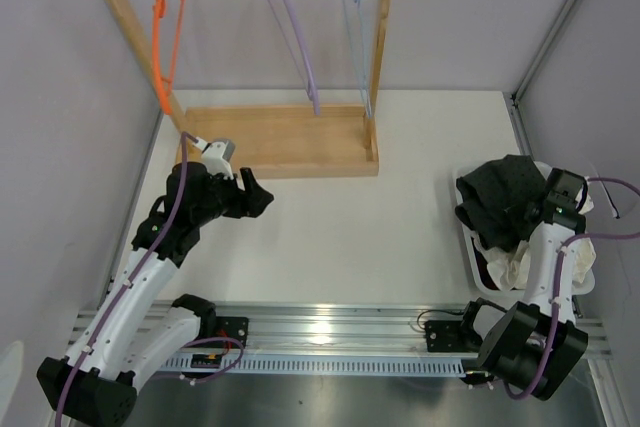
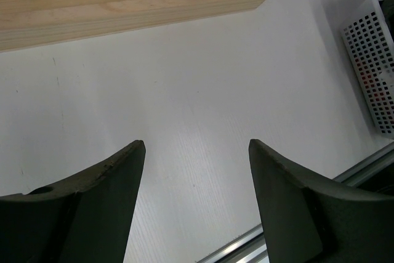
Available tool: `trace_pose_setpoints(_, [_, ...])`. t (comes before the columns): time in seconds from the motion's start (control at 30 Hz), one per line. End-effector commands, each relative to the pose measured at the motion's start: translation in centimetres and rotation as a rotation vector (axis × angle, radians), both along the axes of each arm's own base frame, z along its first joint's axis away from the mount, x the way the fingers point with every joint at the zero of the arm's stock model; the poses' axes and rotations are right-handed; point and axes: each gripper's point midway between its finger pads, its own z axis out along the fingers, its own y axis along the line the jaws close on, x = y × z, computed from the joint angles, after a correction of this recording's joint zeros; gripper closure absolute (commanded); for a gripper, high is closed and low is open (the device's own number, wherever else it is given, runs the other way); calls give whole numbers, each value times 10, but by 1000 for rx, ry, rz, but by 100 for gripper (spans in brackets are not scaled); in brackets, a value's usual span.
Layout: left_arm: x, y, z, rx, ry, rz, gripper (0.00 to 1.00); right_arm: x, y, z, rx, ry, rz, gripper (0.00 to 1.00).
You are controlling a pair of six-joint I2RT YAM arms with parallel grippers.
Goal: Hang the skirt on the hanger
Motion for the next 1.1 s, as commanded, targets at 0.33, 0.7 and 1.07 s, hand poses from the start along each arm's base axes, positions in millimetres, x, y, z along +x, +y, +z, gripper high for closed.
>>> trace_pose_setpoints(0.33, [0,-4,5,-15,-20,-21,26,27,2,96,-33,-228,38,100])
trace_pose_setpoints(0.7, [1,-4,1,-10,-6,-19,26,55,52,219,-7,-530,233,100])
trace_pose_setpoints(1.07, [3,-4,-2,-7,5,-17,26,83,182,382,-16,-863,593,100])
